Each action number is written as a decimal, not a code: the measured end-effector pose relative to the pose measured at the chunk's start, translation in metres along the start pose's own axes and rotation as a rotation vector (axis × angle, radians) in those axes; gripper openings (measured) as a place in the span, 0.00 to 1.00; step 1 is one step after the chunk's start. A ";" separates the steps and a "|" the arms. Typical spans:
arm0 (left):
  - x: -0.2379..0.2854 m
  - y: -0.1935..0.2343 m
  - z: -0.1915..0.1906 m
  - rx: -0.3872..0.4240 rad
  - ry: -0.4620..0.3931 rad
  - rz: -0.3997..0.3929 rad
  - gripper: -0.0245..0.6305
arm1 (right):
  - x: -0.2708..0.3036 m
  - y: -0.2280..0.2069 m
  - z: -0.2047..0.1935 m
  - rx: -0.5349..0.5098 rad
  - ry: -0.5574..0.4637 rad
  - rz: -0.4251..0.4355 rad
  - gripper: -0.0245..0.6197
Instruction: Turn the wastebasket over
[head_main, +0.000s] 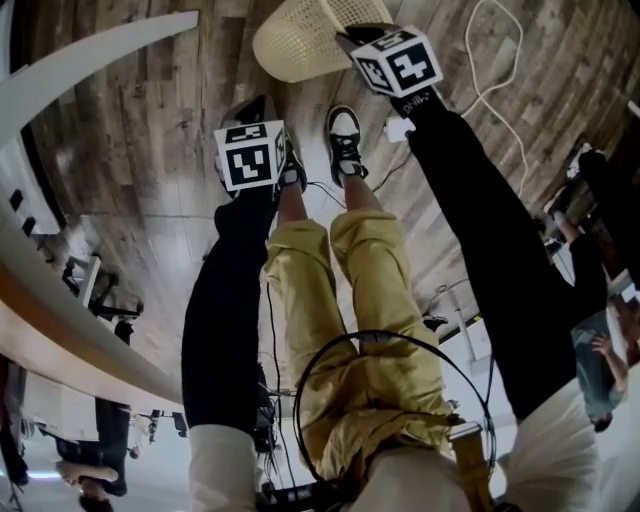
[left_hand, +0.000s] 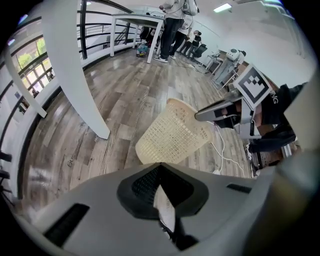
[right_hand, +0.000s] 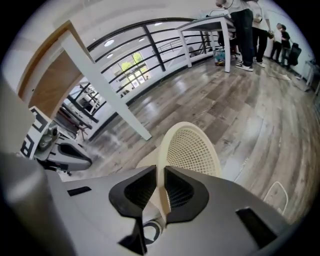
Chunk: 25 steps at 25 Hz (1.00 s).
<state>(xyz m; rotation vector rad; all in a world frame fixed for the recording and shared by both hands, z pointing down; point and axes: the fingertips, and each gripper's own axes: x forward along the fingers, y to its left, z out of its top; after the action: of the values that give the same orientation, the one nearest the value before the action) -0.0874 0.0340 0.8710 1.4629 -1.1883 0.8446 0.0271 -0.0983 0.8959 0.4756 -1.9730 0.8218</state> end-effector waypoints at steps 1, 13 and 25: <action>0.001 0.000 -0.003 0.000 0.006 0.001 0.04 | -0.002 -0.012 -0.002 0.012 0.008 -0.041 0.14; 0.020 -0.013 0.003 0.032 0.025 -0.019 0.04 | 0.009 -0.054 -0.098 0.209 0.226 -0.178 0.14; -0.007 -0.011 0.025 0.053 0.018 -0.003 0.04 | -0.025 -0.054 -0.075 0.235 0.161 -0.194 0.17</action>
<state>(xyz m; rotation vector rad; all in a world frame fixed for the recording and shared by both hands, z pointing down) -0.0806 0.0114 0.8559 1.4965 -1.1578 0.8920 0.1186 -0.0828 0.9211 0.7041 -1.6613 0.9413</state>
